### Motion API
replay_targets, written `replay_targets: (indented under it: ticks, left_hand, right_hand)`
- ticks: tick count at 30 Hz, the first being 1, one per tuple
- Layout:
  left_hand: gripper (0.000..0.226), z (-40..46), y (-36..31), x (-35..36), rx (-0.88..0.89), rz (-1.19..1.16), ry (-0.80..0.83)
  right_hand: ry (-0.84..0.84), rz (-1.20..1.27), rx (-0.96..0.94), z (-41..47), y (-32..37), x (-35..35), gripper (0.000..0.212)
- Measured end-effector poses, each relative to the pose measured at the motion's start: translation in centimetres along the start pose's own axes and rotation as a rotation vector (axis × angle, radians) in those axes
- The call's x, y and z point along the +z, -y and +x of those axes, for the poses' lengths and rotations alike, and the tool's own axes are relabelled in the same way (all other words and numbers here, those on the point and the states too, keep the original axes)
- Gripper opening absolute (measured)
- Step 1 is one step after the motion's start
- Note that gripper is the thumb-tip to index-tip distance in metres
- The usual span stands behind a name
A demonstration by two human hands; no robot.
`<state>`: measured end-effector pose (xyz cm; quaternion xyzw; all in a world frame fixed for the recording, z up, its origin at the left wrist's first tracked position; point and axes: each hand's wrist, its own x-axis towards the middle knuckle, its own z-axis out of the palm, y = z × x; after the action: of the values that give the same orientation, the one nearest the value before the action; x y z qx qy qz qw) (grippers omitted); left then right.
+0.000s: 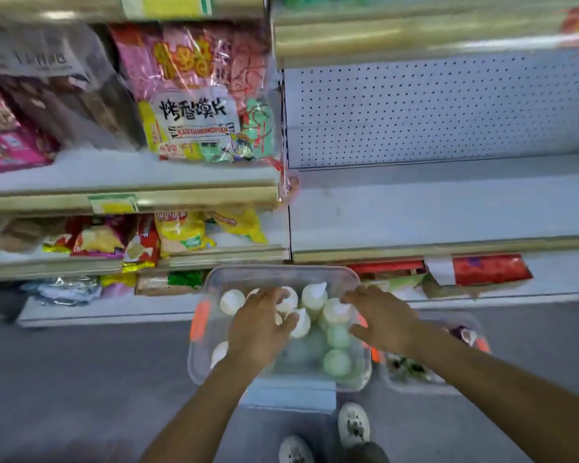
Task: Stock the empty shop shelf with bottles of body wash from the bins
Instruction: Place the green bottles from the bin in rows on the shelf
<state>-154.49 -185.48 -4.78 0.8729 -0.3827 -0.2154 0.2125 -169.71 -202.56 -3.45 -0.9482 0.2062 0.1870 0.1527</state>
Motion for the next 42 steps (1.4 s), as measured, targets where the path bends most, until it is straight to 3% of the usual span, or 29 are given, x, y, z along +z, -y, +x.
replay_targets:
  ticks: [4, 10, 13, 17, 22, 31, 36, 39, 42]
  left_hand:
    - [0.04, 0.0, 2.1, 7.1, -0.13, -0.119, 0.187]
    - [0.061, 0.8, 2.4, 16.4, -0.264, -0.088, 0.447]
    - [0.075, 1.0, 1.9, 19.2, -0.32, 0.005, 0.496]
    - [0.08, 2.1, 1.2, 21.2, -0.347, 0.1, 0.446]
    - [0.071, 3.2, 1.4, 22.0, -0.307, 0.148, 0.4]
    - [0.067, 1.0, 4.7, 16.6, -0.302, -0.053, 0.188]
    - [0.065, -1.1, 3.9, 10.1, -0.293, -0.225, 0.074]
    - [0.062, -2.3, 2.7, 6.0, -0.284, -0.332, 0.005]
    - [0.059, -3.1, 0.9, 1.7, -0.254, -0.48, -0.12]
  right_hand:
    - [0.17, -0.073, -0.004, 1.7, -1.2, 6.1, 0.056]
    - [0.216, -0.244, -0.127, 5.9, -2.6, 12.1, 0.068]
    - [0.209, -0.357, -0.172, 7.2, -3.2, 13.9, 0.068]
    - [0.196, -0.407, -0.173, 8.6, -3.1, 15.3, 0.065]
    - [0.181, -0.428, -0.146, 10.0, -3.0, 16.6, 0.059]
    - [0.145, -0.213, -0.081, 8.2, -3.2, 13.3, 0.059]
    - [0.084, 0.15, -0.001, 4.8, -2.3, 7.7, 0.071]
    - [0.023, 0.49, 0.021, 2.4, -1.1, 4.1, 0.059]
    - [-0.096, 0.625, 0.028, 0.4, -0.1, 0.2, 0.052]
